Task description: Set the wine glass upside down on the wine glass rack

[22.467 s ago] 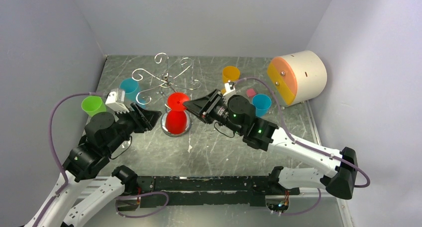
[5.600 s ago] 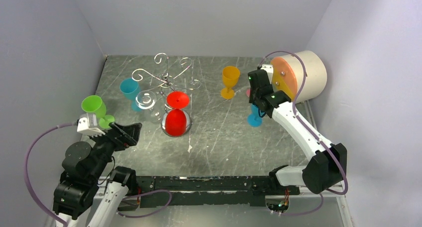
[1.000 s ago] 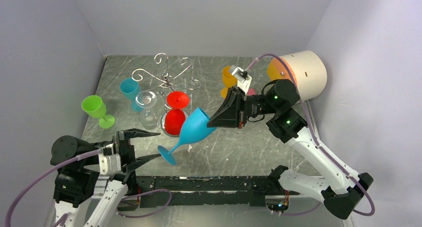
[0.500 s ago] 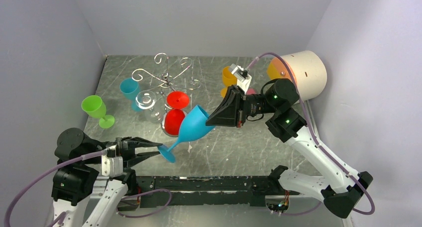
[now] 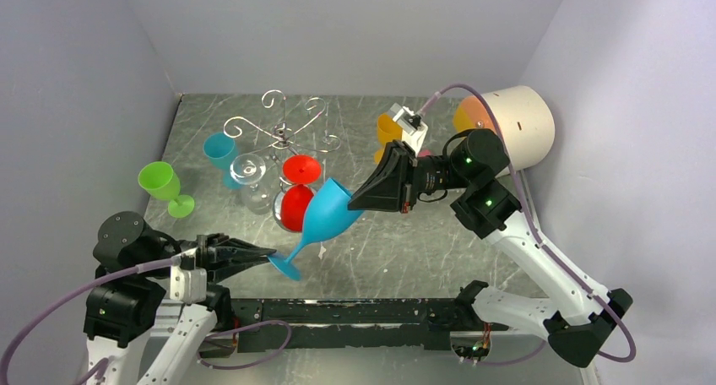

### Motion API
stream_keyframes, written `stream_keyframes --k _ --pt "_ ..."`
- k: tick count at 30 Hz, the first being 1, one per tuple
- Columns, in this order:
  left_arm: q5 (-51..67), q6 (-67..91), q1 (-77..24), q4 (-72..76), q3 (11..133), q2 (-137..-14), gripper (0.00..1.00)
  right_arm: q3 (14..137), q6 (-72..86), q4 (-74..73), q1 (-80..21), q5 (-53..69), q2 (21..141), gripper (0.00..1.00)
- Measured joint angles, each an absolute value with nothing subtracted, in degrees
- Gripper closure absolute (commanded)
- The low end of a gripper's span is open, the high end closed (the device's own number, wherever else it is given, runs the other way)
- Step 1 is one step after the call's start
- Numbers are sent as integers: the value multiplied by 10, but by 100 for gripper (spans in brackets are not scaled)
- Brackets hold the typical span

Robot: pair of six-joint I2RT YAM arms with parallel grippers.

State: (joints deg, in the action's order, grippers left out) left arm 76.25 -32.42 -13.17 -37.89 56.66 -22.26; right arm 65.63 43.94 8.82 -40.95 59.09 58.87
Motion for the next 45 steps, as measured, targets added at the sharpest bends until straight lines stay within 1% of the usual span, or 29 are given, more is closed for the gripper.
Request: stream_keyframes --k 3,5,6,8,14,19,22,24,27,31,37,45 --pt "764 -324 -132 -378 574 -223 93 663 423 73 -410 578 588 66" --pt "761 -321 -132 -374 576 -222 93 665 404 55 -410 560 586 53" --pt "756 -317 -132 -371 576 -221 93 666 393 44 -410 550 582 49" --pt "746 -305 -132 -358 575 -216 93 666 371 21 -411 528 573 41" --pt "715 -263 -132 -300 573 -190 93 667 318 -15 -411 470 531 29" --pt "677 -239 -131 -265 574 -185 93 667 293 -23 -411 434 509 26" --pt "654 -229 -131 -258 574 -185 93 669 280 -31 -411 410 511 27" --pt "637 -215 -131 -254 577 -185 93 671 271 -33 -412 396 520 29" --pt "608 -194 -131 -241 577 -183 93 671 253 -32 -421 372 529 39" --pt "567 -158 -131 -227 577 -175 93 668 214 -17 -459 325 531 41" --pt "541 -119 -131 -224 594 -172 93 668 139 11 -539 268 542 45" --pt "541 -85 -130 -221 595 -164 93 685 35 13 -663 208 617 46"
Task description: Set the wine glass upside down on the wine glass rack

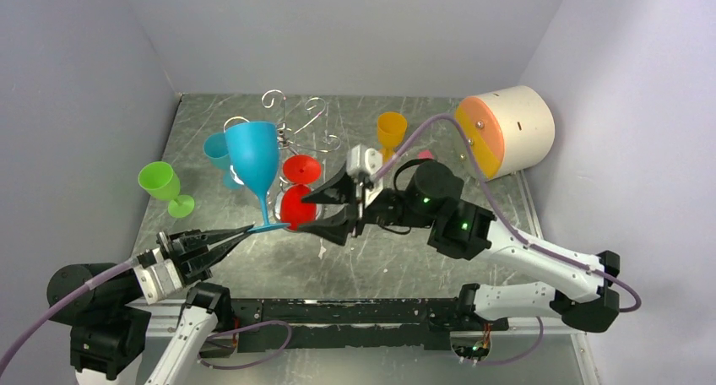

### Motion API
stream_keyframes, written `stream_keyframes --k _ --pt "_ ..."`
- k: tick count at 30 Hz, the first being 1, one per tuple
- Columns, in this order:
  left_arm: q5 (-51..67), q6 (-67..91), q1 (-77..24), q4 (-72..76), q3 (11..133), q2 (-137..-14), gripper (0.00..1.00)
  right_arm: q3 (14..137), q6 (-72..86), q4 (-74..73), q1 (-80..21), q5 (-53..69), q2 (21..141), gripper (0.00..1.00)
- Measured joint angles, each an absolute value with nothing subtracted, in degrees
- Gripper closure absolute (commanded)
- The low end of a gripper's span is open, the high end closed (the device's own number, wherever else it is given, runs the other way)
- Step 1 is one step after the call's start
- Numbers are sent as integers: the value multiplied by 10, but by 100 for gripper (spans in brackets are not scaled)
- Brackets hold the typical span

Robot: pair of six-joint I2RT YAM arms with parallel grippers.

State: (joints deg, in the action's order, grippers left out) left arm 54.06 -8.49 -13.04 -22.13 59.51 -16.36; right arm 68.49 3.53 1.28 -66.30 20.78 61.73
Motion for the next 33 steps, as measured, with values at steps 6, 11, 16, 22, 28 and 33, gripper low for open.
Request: stream_keyframes --k 6,11,16,22,28,33 --pt "542 -77 -130 -223 595 -159 93 697 -23 24 -745 177 645 48" --pt "548 -76 -130 -223 595 -159 93 703 -57 34 -775 149 659 64" --pt "554 -72 -130 -223 595 -159 93 705 -67 41 -781 132 668 78" --pt "557 -68 -130 -222 595 -157 93 705 -70 49 -782 124 667 100" --pt "555 -67 -129 -222 595 -155 60 696 -66 55 -783 121 662 100" --pt "541 -72 -129 -225 592 -138 34 692 -61 58 -785 90 638 100"
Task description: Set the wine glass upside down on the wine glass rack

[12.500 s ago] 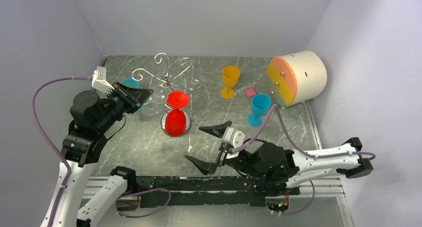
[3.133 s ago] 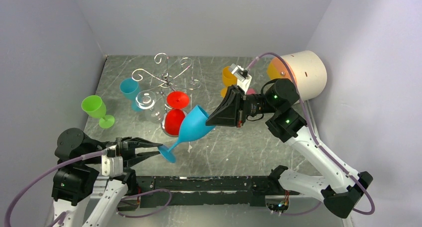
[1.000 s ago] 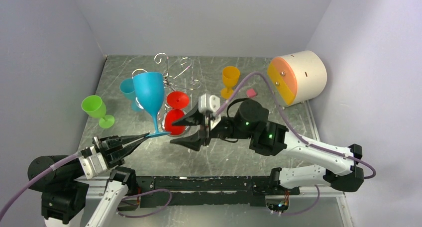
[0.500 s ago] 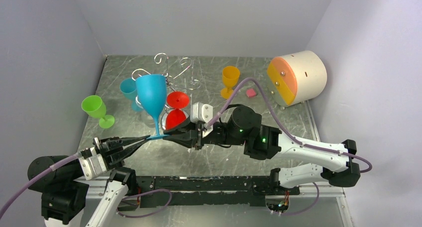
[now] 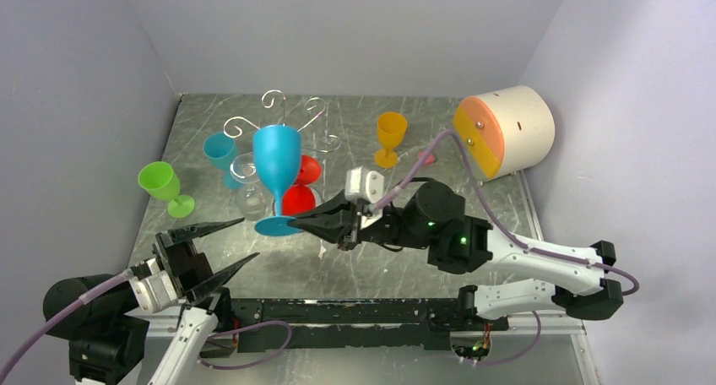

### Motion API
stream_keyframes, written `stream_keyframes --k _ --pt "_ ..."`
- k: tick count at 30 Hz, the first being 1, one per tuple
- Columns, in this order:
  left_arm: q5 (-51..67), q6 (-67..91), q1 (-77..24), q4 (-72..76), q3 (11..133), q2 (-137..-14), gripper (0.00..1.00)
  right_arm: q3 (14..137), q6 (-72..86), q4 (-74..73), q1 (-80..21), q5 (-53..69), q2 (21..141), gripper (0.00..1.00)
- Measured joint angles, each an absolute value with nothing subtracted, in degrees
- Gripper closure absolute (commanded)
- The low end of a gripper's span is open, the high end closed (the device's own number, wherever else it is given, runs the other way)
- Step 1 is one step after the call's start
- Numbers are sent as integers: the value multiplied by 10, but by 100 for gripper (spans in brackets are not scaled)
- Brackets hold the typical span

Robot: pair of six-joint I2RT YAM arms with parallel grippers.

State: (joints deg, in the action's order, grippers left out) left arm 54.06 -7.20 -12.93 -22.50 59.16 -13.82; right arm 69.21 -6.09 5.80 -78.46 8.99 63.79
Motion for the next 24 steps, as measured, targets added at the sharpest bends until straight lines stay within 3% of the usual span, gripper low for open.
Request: stream_keyframes --k 8,19,24 --pt "503 -67 -129 -227 577 -116 0 715 -58 47 -785 10 602 100" --pt "416 -15 -128 -256 544 -83 0 783 -25 -10 -773 -211 624 100" --pt "368 21 -128 -269 544 -67 0 814 20 -42 -676 -210 659 100"
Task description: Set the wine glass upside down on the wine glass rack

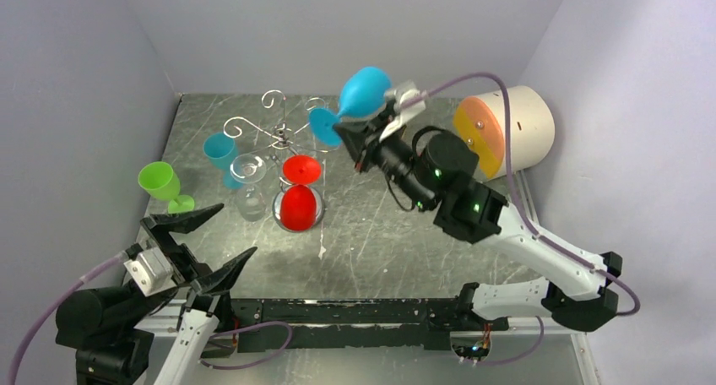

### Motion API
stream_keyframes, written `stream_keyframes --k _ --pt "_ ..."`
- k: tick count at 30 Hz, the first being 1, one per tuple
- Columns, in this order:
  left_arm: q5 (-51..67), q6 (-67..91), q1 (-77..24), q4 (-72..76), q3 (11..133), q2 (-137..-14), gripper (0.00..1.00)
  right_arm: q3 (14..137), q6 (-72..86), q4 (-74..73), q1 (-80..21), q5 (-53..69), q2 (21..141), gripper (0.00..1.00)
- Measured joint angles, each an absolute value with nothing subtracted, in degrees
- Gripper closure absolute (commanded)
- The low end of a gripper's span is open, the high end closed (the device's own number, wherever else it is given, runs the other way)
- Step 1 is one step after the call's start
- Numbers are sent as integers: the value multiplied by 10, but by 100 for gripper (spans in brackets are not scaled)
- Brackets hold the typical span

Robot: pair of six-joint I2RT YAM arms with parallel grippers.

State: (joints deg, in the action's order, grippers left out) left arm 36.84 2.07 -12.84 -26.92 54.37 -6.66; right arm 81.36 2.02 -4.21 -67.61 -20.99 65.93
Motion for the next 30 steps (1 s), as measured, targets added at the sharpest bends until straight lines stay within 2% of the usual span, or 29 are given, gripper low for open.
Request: stream_keyframes --k 5,10,15,30 --pt "310 64 -128 -305 545 -72 0 799 107 -61 -533 -143 673 100" --pt "258 98 -128 -334 542 -78 1 787 206 -53 -475 -78 677 100" --pt "217 136 -128 -337 516 -71 1 724 322 -11 -419 -23 678 100" --pt "218 193 -127 -309 423 -25 0 696 530 19 -387 22 702 100"
